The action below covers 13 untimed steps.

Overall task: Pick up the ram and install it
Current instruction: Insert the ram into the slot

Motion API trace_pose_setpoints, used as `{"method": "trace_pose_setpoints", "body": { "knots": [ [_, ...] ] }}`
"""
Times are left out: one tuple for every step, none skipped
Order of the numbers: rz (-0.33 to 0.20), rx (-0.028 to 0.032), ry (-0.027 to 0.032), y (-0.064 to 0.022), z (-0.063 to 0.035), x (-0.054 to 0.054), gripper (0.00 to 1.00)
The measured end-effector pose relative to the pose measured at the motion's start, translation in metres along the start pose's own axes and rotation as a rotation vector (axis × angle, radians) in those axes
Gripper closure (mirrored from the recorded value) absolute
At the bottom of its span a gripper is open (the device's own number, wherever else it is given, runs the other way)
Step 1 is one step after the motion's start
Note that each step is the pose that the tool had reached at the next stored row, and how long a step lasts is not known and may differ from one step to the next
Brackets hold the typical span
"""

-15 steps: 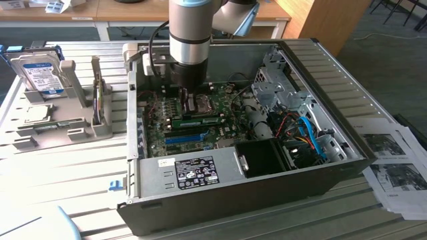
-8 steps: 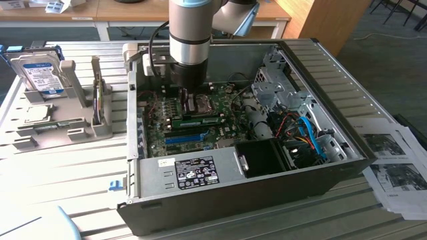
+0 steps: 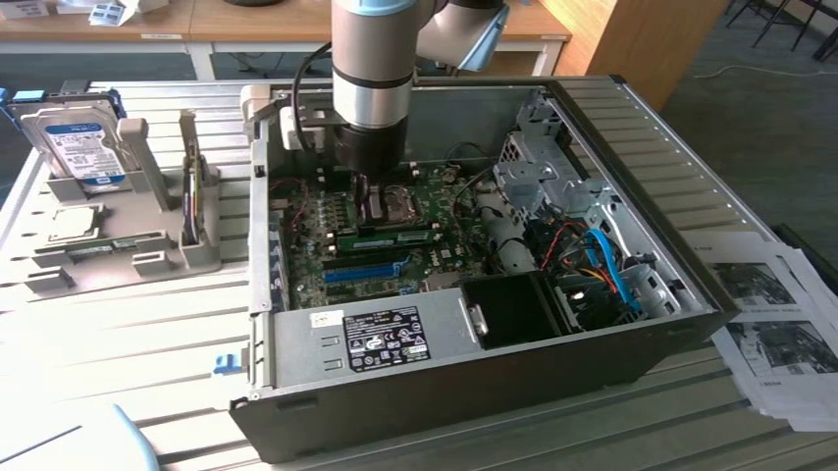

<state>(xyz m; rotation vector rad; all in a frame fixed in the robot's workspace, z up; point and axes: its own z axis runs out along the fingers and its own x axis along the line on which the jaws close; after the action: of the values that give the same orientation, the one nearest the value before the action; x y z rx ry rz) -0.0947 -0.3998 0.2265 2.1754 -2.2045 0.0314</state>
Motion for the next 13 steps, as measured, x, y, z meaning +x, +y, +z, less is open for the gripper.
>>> {"method": "trace_pose_setpoints", "body": {
  "knots": [
    [0.0,-0.0001,0.0001,0.0,0.0,0.0,0.91],
    [0.0,-0.0001,0.0001,0.0,0.0,0.0,0.91],
    [0.0,-0.0001,0.0001,0.0,0.0,0.0,0.91],
    [0.0,0.0,0.0,0.0,0.0001,0.0,0.91],
    [0.0,-0.0001,0.0,0.0,0.0001,0.0,0.91],
    [0.0,0.0,0.0,0.0,0.0001,0.0,0.91],
    [0.0,0.0001,-0.0003,0.0,0.0003,0.0,0.91],
    [0.0,0.0001,-0.0007,0.0,0.0005,0.0,0.91],
    [0.0,0.0001,-0.0009,0.0,0.0006,0.0,0.91],
    [0.0,0.0,-0.001,0.0,0.0007,0.0,0.91],
    [0.0,0.0,-0.0011,0.0,0.0008,0.0,0.91],
    [0.0,-0.0001,-0.0012,0.0,0.0009,0.0,0.91],
    [0.0,0.0,-0.0012,0.0,0.001,0.0,0.91]
  ]
}}
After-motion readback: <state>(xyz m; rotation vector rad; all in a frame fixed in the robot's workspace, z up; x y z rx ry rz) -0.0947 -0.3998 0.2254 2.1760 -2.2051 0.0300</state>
